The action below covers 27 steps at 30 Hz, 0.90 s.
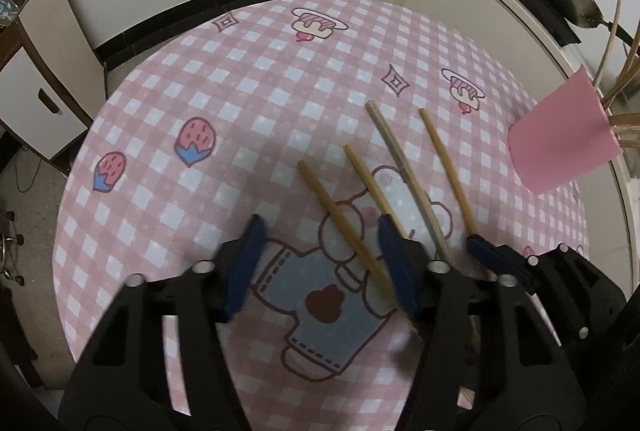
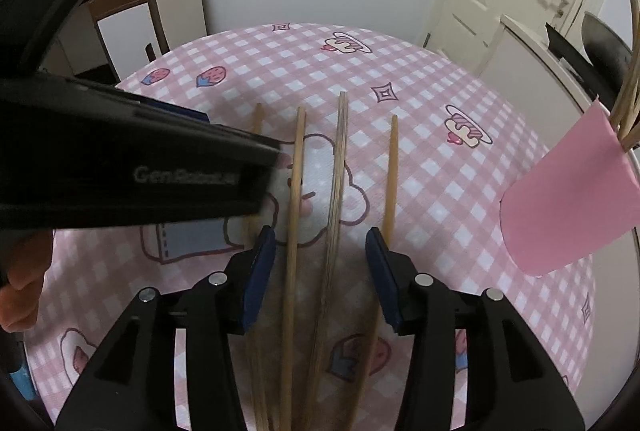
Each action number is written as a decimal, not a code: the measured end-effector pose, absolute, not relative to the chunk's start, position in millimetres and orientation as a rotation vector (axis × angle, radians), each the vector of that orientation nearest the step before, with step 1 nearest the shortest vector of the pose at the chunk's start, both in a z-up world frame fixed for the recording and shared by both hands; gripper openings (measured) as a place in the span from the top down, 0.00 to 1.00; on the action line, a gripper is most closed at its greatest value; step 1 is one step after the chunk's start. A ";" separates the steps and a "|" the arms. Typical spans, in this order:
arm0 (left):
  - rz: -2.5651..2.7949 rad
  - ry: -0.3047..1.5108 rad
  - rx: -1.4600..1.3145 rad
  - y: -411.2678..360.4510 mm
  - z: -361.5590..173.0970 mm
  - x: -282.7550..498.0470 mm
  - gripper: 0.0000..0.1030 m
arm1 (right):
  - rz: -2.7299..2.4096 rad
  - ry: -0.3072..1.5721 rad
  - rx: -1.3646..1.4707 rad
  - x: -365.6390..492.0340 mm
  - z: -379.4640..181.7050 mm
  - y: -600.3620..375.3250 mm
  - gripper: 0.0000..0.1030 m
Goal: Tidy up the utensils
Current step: 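Lower the left tool to the remaining chopsticks while the right tool approaches them, then close the left and right tools each on a chopstick from the pile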
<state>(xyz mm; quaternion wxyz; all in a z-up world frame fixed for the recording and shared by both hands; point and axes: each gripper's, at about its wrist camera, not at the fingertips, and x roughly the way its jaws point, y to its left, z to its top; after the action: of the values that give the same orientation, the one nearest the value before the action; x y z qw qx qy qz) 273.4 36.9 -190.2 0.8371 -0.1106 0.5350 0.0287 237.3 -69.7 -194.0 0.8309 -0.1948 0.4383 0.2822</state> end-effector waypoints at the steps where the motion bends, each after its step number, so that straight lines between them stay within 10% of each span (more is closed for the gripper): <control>1: 0.066 1.131 -0.224 36.7 -190.5 273.0 0.61 | 0.599 0.933 -0.399 238.7 -194.0 -71.7 0.57; 8: 0.060 1.120 -0.220 29.9 -191.6 275.8 0.71 | 0.591 0.924 -0.368 239.5 -191.8 -76.4 0.57; 10: 0.026 1.113 -0.220 25.5 -192.7 276.0 0.87 | 0.578 0.902 -0.357 240.9 -187.4 -81.7 0.57; 27: 0.001 1.121 -0.151 41.4 -187.3 286.3 0.97 | 0.449 0.891 -0.321 280.2 -184.8 -90.2 0.58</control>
<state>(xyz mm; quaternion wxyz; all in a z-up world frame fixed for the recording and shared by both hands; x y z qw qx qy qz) 286.3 41.4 -187.3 0.8443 -0.0718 0.5311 0.0006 280.2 -90.2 -184.8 0.8659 -0.1531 0.4253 0.2143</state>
